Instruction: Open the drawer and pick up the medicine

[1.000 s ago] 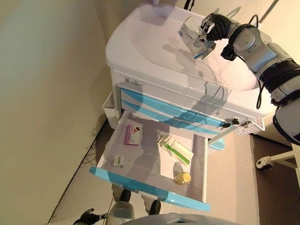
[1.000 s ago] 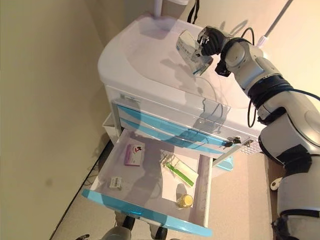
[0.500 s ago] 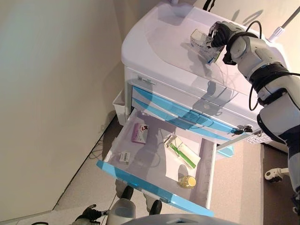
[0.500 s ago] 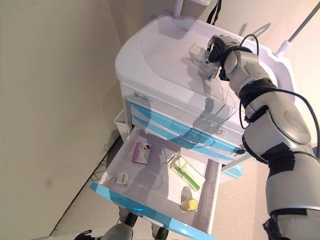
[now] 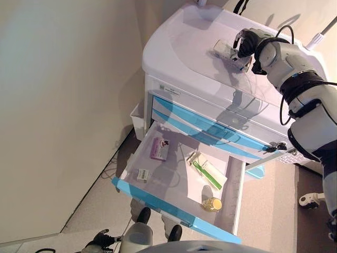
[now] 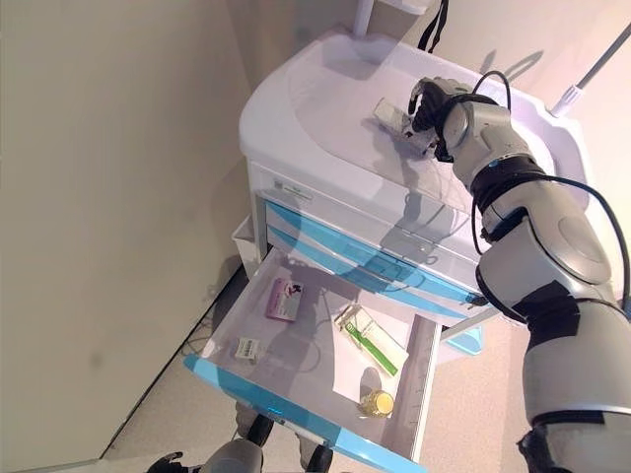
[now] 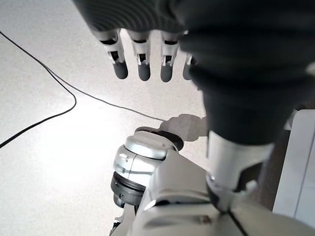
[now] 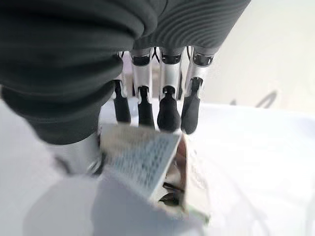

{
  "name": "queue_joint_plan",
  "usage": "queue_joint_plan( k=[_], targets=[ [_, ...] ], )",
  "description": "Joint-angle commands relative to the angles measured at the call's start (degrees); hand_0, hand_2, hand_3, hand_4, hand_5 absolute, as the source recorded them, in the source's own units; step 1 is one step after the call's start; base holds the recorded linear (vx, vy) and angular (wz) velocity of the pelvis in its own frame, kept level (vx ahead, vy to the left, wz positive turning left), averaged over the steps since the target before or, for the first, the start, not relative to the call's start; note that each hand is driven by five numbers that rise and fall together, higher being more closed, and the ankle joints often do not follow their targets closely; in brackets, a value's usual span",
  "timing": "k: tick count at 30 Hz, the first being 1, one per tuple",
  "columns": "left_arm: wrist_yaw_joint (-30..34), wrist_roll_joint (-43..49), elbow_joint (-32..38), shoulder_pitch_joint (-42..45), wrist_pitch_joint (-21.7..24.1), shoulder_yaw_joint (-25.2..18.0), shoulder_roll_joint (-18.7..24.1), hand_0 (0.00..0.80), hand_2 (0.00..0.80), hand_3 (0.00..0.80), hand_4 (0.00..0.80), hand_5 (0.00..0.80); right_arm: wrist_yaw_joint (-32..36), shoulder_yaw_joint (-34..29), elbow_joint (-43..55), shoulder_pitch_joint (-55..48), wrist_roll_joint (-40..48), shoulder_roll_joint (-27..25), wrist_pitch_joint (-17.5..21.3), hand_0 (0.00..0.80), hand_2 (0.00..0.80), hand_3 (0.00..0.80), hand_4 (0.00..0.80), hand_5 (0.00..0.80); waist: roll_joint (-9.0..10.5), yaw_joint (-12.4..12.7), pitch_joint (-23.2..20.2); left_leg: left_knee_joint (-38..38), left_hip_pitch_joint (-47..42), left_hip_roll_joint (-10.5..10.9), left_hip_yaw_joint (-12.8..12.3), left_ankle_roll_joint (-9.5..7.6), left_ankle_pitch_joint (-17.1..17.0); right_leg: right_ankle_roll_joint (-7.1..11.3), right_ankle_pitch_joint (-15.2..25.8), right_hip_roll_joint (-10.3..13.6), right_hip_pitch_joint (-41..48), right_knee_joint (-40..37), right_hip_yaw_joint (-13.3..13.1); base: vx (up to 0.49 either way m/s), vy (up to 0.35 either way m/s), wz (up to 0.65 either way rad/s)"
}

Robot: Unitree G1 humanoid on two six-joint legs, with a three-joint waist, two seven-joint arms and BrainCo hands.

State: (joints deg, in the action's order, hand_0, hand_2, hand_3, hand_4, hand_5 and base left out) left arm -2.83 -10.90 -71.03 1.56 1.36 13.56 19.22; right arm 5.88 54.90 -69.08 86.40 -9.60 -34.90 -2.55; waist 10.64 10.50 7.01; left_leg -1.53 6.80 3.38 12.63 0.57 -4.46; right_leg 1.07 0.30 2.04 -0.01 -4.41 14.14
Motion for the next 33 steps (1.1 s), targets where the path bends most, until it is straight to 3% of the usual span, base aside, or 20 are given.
queue_joint_plan(
  k=[1,12,19,28,33],
  targets=[
    [0.25,-0.58,-0.94,-1.57,-0.23,1.06,0.61,0.0,0.0,0.0,0.0,0.0,-1.19,2.07,-1.81,2.8,-1.14,-0.92,-0.03,0.0,0.0,0.0,0.0,0.0,1.4,1.03,1.01,-1.13,-1.57,1.42,-0.85,-0.33,1.15,3.88,2.53,2.02,-2.89,4.67,0.04,0.0,0.0,0.0],
    [-0.11,-0.14,-0.86,-1.14,0.1,0.87,0.49,0.0,0.0,0.0,0.0,0.0,-3.34,0.8,-0.35,3.64,0.2,-2.74,0.63,0.0,0.0,0.0,0.0,0.0,1.27,0.45,0.67,-1.11,-1.94,1.28,-1.25,-0.35,1.41,3.92,2.51,1.97,-2.78,4.68,-0.27,0.0,0.0,0.0],
    [0.02,-0.06,-0.86,-0.85,0.22,0.39,0.52,0.0,0.0,0.0,0.0,0.0,-4.4,-2.47,3.78,3.0,8.21,-5.99,1.46,0.0,0.0,0.0,0.0,0.0,1.03,-0.48,0.38,-1.23,-2.41,1.02,-1.77,-0.3,1.56,3.98,2.51,1.92,-2.58,4.68,-0.64,0.0,0.0,0.0],
    [0.53,0.19,-0.25,0.93,0.86,-1.28,-0.05,0.0,0.0,0.0,0.0,0.0,-7.87,-15.96,21.44,-4.29,33.19,-18.08,6.71,0.0,0.0,0.0,0.0,0.0,-0.78,-3.74,-0.4,-1.29,-4.21,0.5,-4.56,-0.46,2.5,4.12,2.21,1.83,-2.05,4.93,-3.08,-0.008,0.011,-0.1],
    [0.25,1.44,0.31,1.52,0.84,-2.08,-0.7,0.0,0.0,0.0,0.0,0.0,-11.25,-24.94,30.28,-13.07,36.1,-25.27,8.84,0.0,0.0,0.0,0.0,0.0,-2.38,-5.64,-0.67,-1.34,-5.15,0.22,-6.43,-0.72,2.99,4.21,2.03,1.79,-1.95,5.01,-4.65,-0.01,0.017,-0.21]
  ],
)
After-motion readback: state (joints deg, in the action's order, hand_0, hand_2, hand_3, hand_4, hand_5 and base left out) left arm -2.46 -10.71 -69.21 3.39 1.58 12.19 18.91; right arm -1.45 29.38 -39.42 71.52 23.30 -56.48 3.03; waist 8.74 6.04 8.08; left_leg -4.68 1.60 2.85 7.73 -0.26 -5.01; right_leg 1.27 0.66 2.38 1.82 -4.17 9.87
